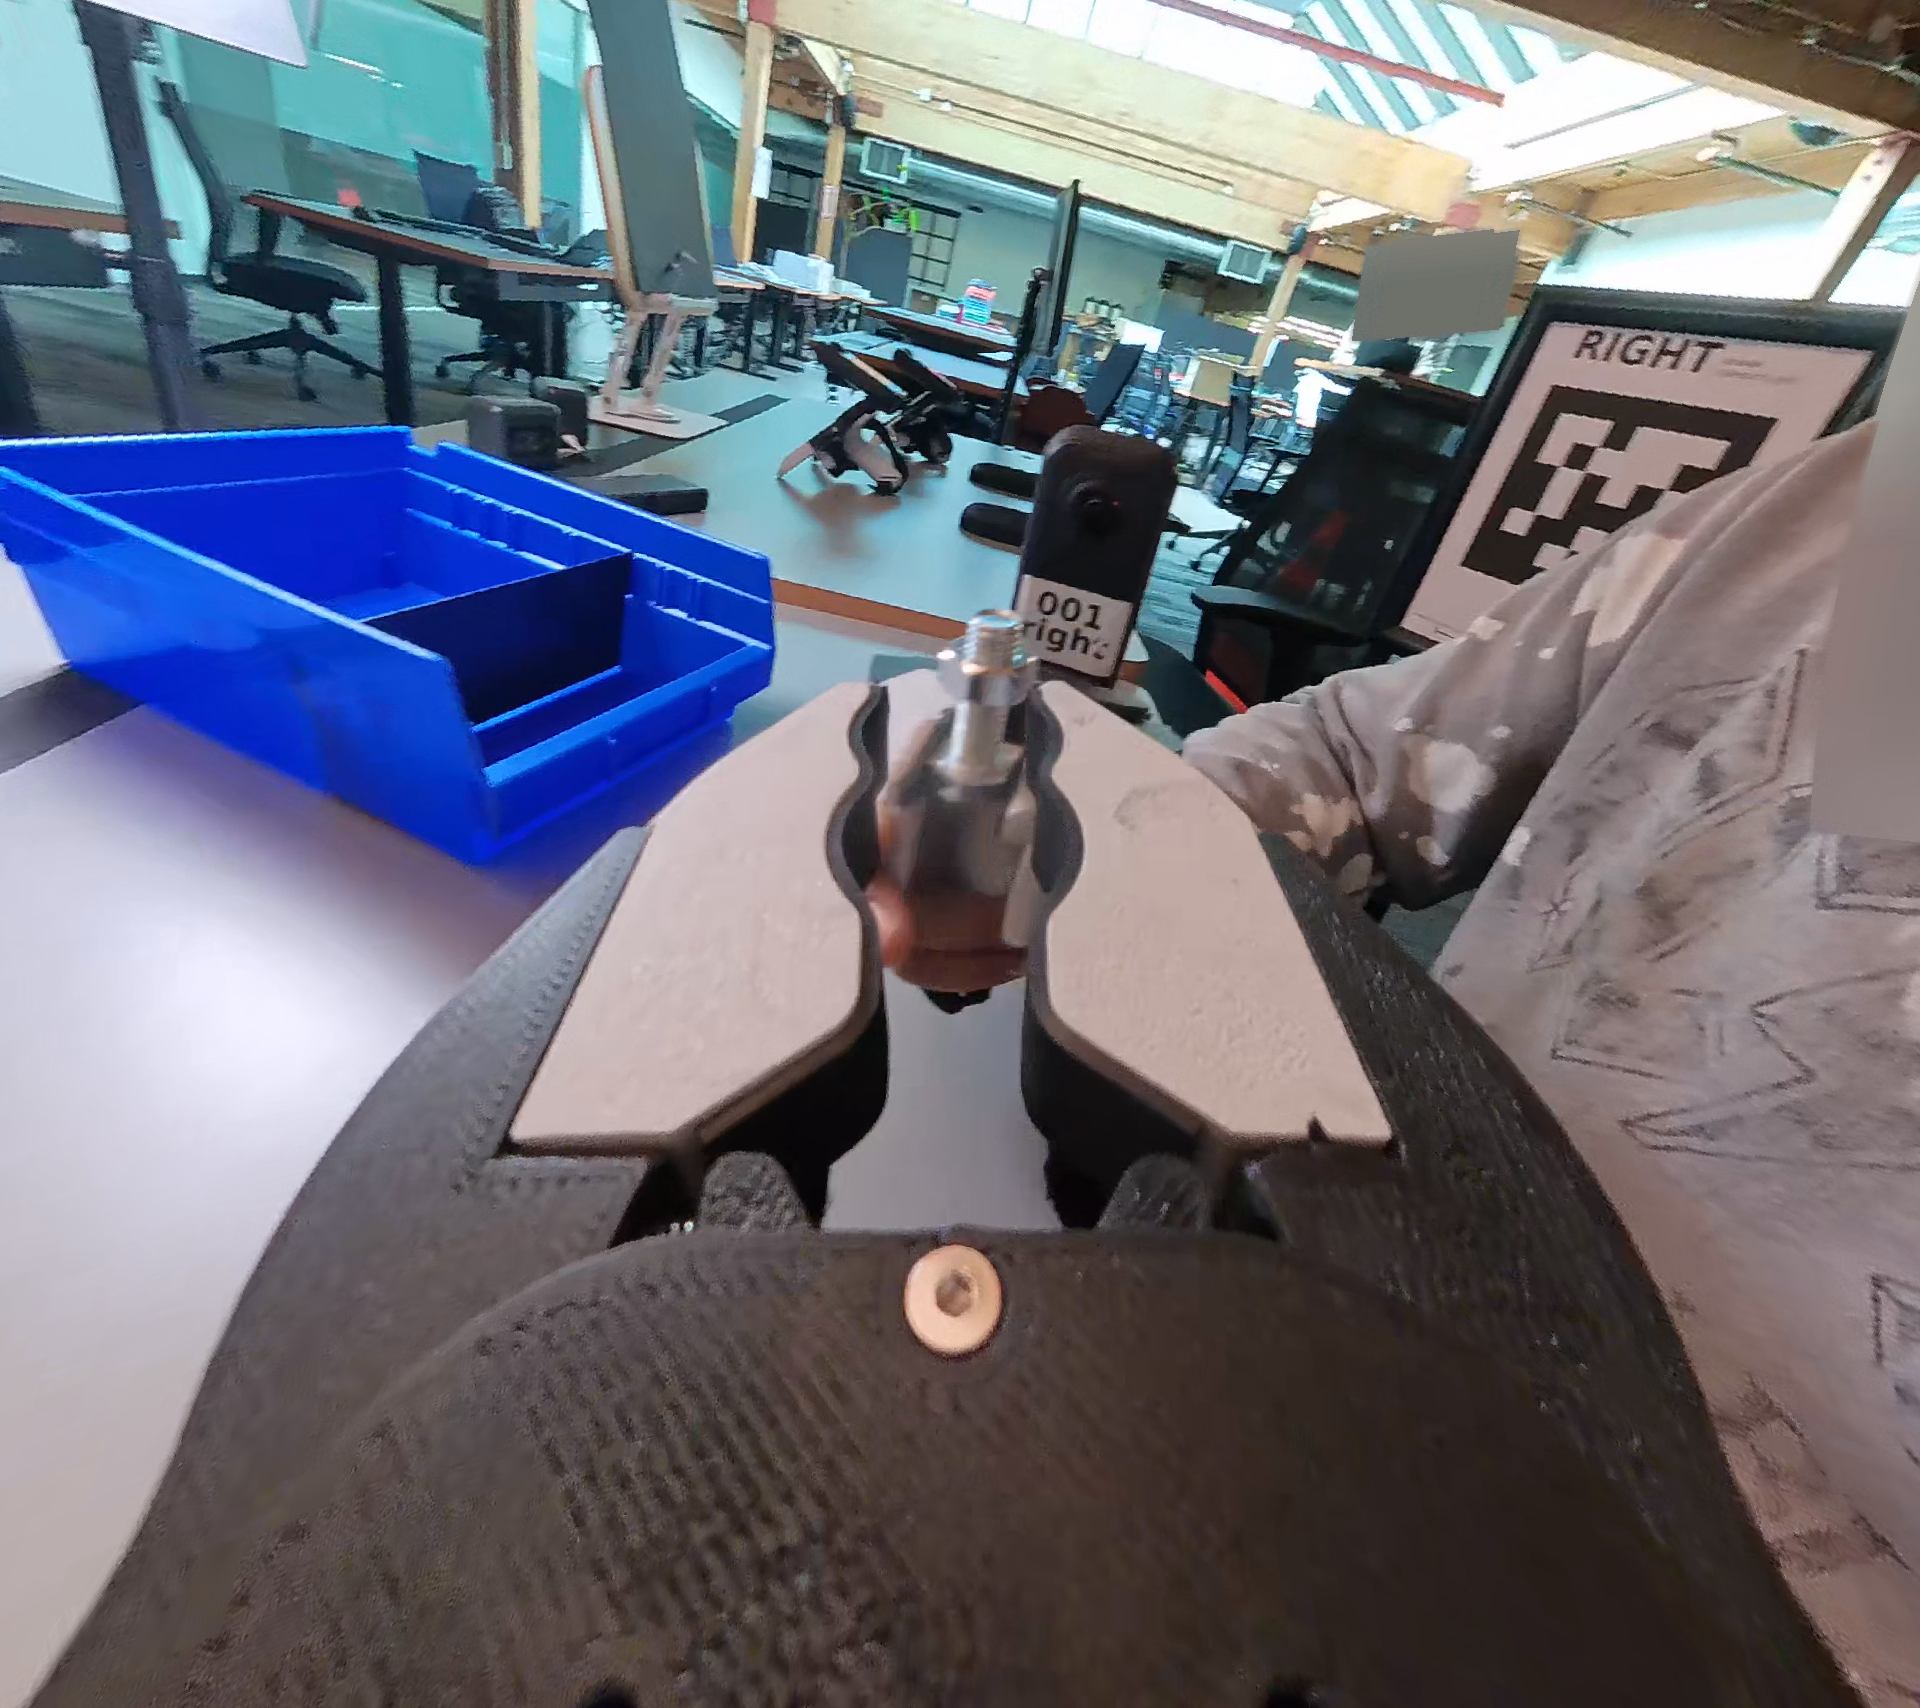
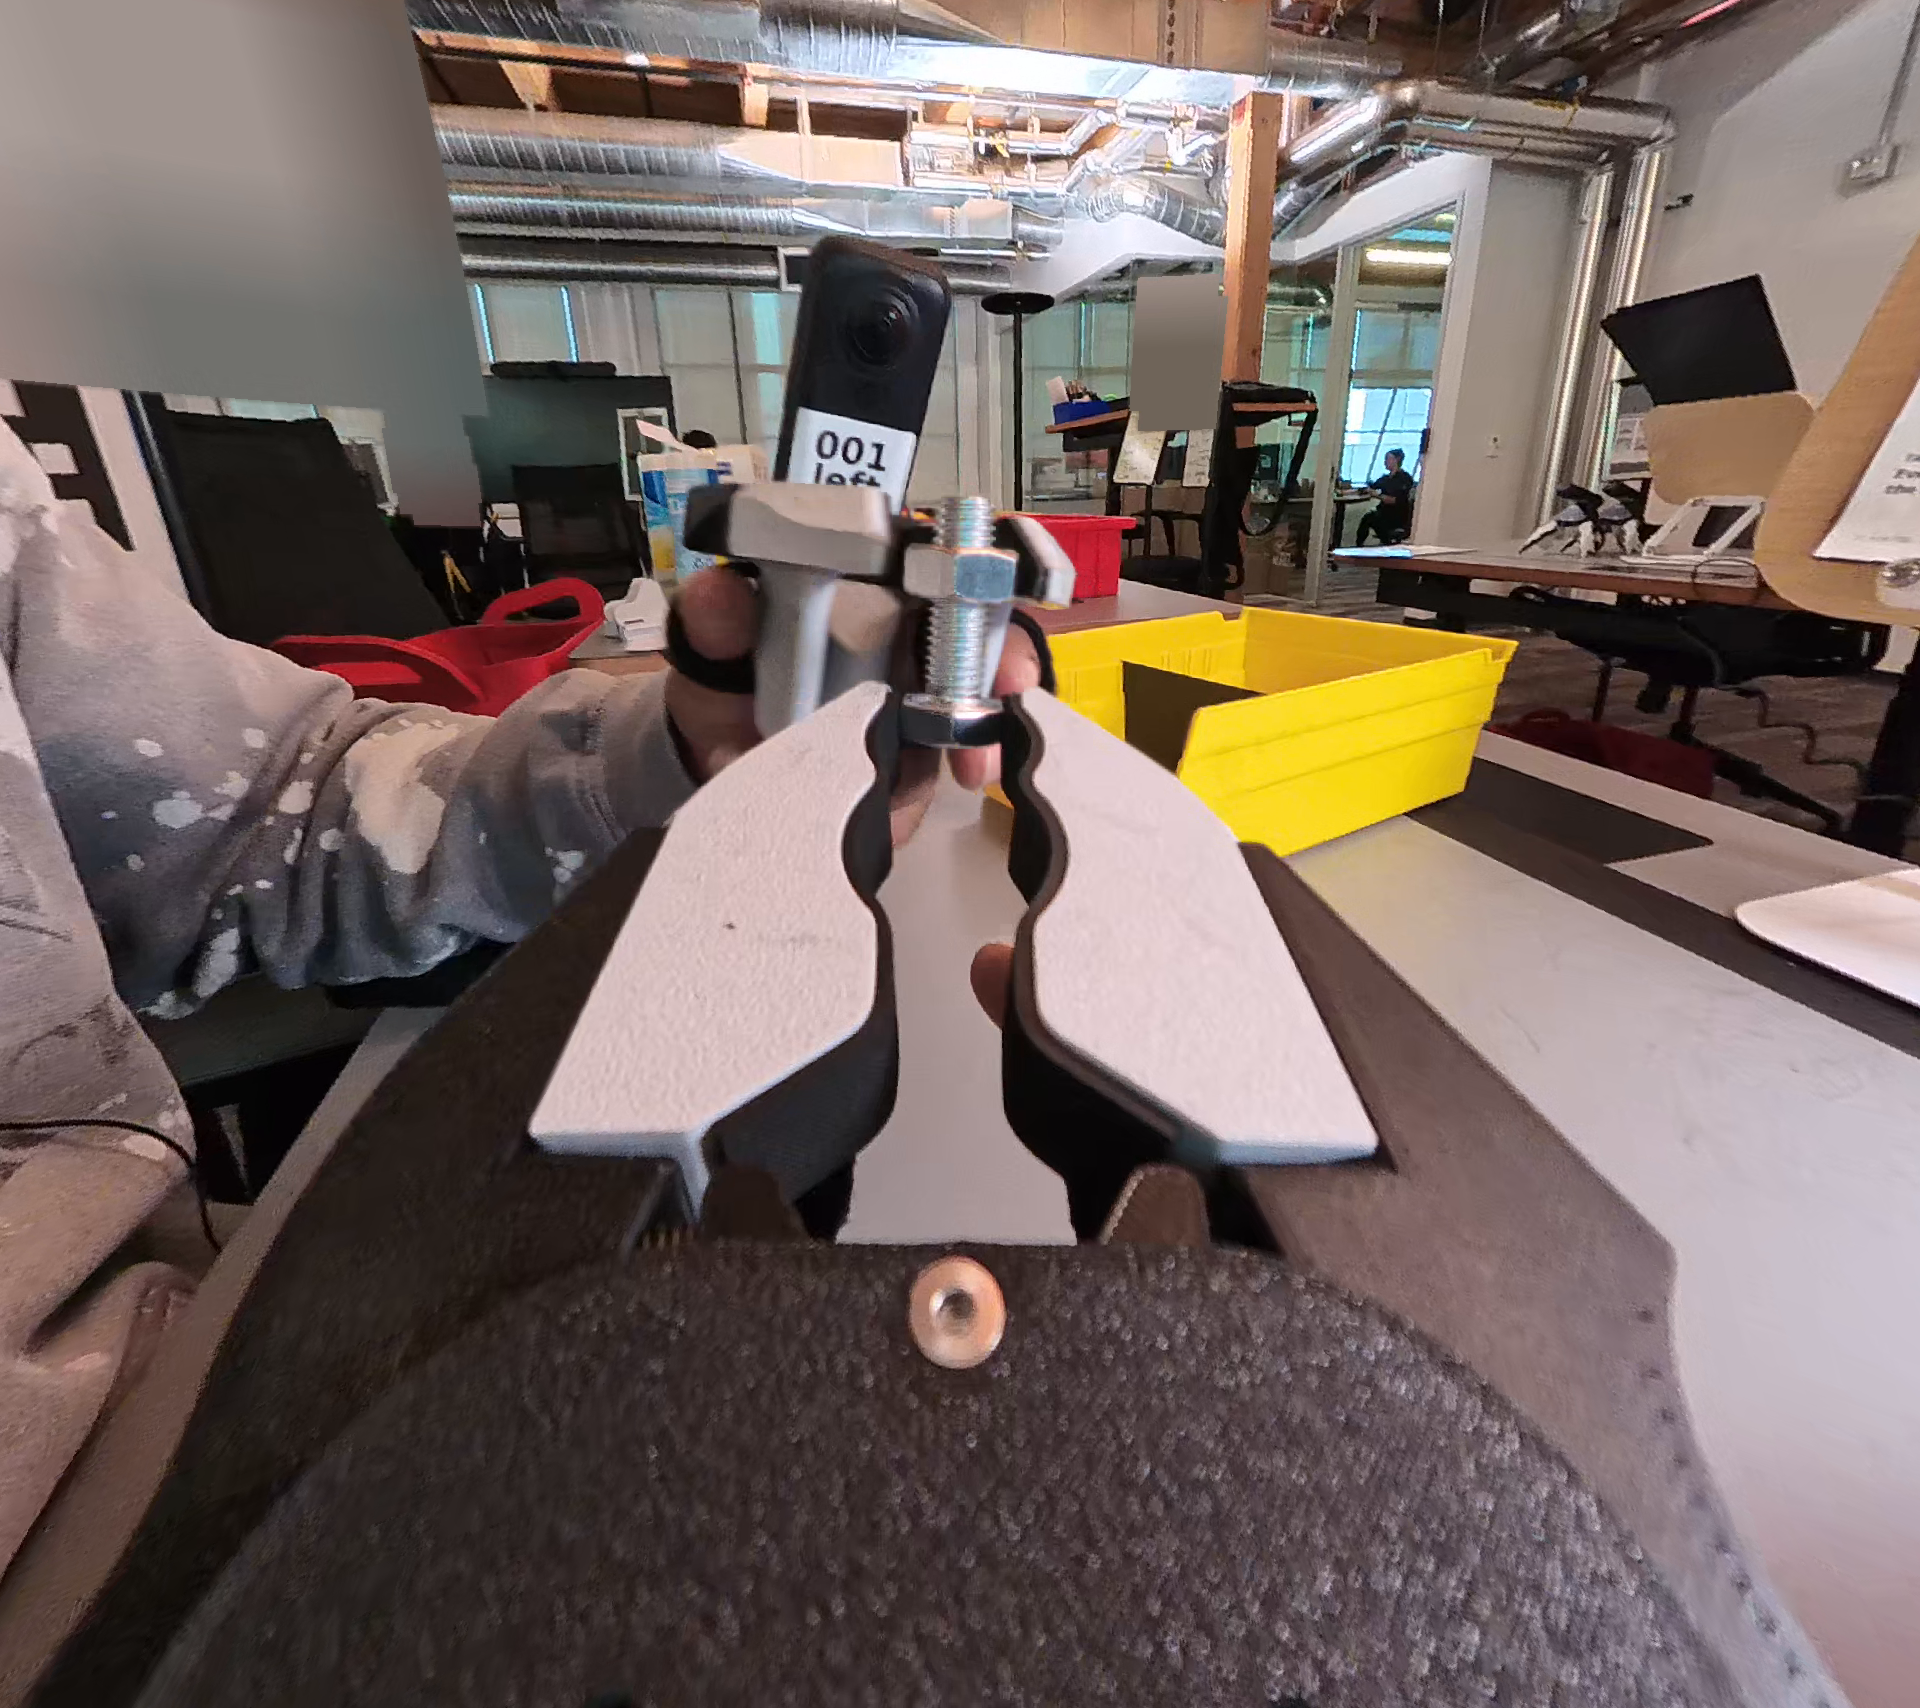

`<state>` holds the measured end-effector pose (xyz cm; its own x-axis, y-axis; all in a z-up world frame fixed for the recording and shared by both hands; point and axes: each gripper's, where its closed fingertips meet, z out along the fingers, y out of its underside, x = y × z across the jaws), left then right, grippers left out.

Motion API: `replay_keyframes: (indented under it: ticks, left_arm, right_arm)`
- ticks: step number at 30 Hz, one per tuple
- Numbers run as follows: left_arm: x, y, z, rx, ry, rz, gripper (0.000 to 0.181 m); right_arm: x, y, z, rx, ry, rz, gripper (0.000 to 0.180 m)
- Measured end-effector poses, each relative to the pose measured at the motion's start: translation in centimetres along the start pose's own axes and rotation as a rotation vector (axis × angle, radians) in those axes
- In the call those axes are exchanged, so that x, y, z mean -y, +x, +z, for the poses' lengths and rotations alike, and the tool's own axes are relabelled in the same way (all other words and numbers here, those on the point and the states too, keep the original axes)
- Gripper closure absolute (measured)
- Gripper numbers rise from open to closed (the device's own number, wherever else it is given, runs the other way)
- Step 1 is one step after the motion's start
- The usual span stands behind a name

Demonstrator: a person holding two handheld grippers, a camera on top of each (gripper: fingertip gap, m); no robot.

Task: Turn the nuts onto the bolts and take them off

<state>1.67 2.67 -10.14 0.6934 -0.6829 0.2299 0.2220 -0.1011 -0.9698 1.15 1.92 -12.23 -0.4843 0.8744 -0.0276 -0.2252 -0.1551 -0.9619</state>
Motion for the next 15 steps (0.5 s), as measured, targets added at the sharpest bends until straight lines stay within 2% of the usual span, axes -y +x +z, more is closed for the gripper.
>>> replay_keyframes:
  ticks: [4,5,7,8,15]
  left_arm:
    - [-0.6,0.1,0.6,0.017,-0.037,-0.005,0.151]
    - [-0.5,-0.1,0.5,0.023,-0.040,-0.015,0.153]
    - [-0.4,-1.8,-0.1,0.127,-0.053,-0.042,0.173]
    - [-0.5,-2.4,-0.5,0.156,-0.058,-0.030,0.172]
    - [-0.3,0.2,0.5,0.013,-0.051,-0.053,0.148]
  right_arm:
    - [-0.2,-0.3,0.2,0.002,-0.011,-0.015,0.162]
    - [-0.1,-0.2,0.1,-0.001,-0.005,-0.011,0.161]
    - [0.5,-0.3,-0.2,0.020,0.028,0.001,0.162]
    - [0.6,-0.3,-0.2,0.021,0.031,-0.008,0.162]
    - [0.0,0.0,0.0,-0.003,-0.002,-0.011,0.161]
